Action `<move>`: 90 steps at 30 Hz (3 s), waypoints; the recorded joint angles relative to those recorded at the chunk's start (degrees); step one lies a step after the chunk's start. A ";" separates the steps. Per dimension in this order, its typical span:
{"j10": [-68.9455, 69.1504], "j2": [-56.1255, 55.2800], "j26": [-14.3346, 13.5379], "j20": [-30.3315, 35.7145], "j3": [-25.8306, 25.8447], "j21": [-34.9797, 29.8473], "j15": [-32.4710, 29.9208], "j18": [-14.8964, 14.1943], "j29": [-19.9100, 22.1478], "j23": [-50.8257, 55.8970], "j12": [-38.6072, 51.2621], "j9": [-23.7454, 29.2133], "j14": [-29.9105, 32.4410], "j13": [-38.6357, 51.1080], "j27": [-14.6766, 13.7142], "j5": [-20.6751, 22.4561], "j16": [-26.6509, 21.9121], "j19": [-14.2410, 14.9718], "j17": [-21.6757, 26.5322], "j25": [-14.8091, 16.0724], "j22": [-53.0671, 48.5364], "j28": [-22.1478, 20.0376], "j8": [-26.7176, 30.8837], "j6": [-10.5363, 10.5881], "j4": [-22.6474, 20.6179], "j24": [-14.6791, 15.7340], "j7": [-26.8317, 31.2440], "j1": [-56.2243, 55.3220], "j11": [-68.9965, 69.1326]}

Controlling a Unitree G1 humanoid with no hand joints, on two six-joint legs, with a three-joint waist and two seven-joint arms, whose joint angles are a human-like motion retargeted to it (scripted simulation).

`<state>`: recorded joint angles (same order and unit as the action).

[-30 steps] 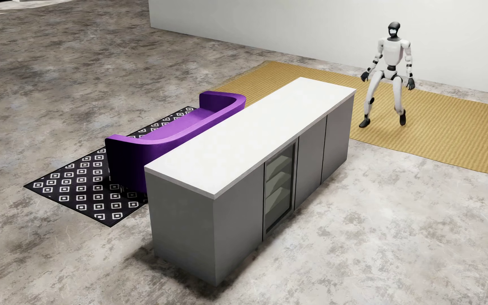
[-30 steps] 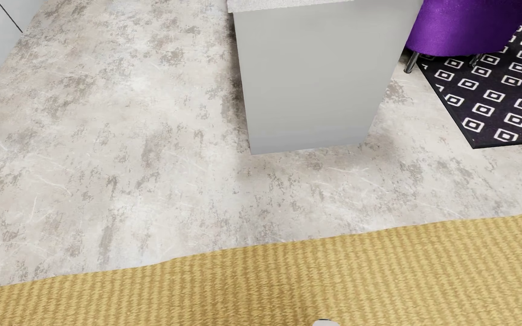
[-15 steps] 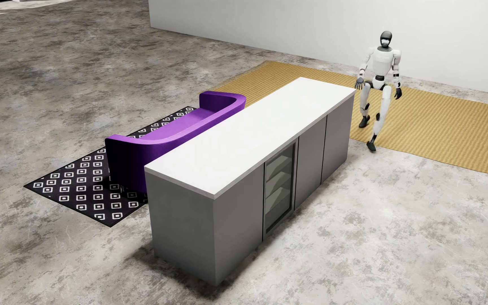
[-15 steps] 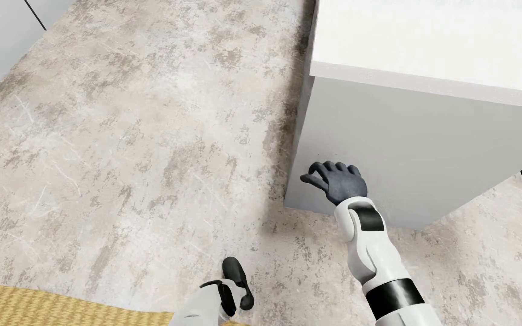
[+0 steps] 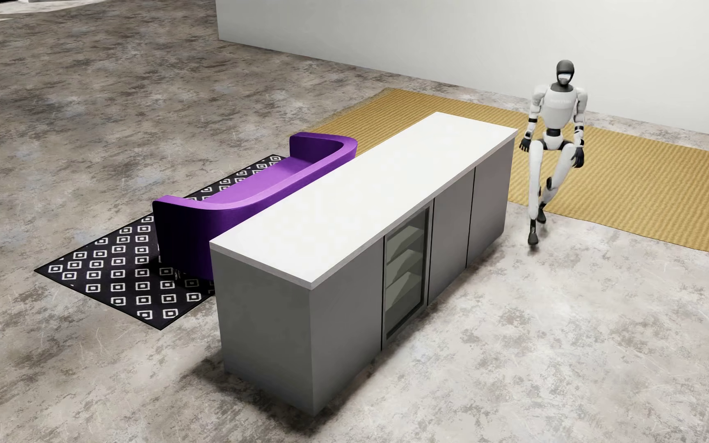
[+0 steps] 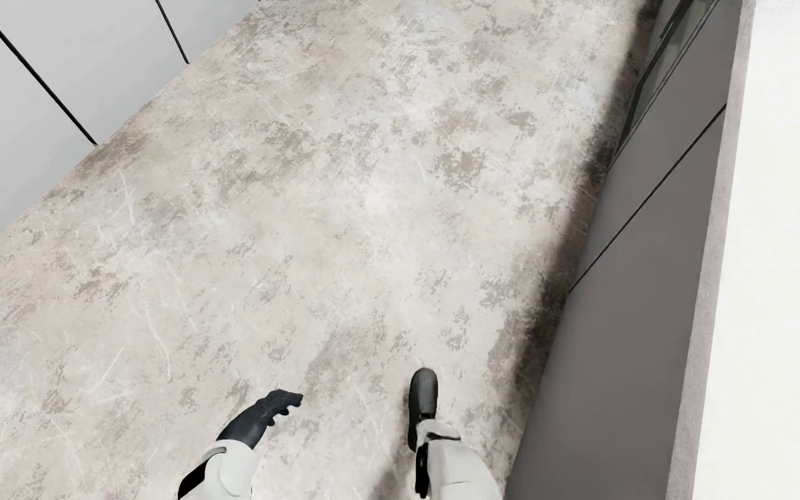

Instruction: Go around the counter

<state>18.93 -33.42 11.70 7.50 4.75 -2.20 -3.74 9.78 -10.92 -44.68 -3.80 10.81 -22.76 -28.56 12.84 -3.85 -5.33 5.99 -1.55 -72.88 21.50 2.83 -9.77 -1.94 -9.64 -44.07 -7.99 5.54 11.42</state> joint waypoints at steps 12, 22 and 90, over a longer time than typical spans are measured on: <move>63.53 18.59 7.58 -5.26 -0.91 1.81 13.15 -5.46 7.06 -4.52 -14.68 0.68 20.68 20.57 9.27 10.50 1.53 -14.12 0.14 -2.57 16.18 -0.12 -3.24 6.11 19.24 -2.83 4.23 -21.77 18.79; -8.62 51.83 3.58 -9.79 -6.77 -9.28 21.07 -13.51 9.98 27.61 -20.86 -1.08 19.82 46.06 -5.74 14.97 2.21 -10.68 9.17 8.83 9.90 4.52 7.77 6.12 16.10 -4.66 -4.35 -39.47 4.87; 61.96 26.57 5.71 -9.72 -1.83 -4.76 13.05 -7.84 -2.12 1.95 -10.71 -0.36 22.74 26.81 1.49 12.59 1.94 -19.87 0.47 -12.22 18.19 9.39 -5.32 5.36 22.05 -9.45 3.92 -21.59 12.71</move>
<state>80.89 -6.85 17.41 -2.22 2.92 -6.96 9.31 1.94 -13.05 -42.73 -14.52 10.45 -0.02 -1.74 14.33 8.74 -3.39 -13.88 -1.08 -85.10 39.69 12.22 -15.09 3.43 12.41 -53.52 -4.07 -16.04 24.13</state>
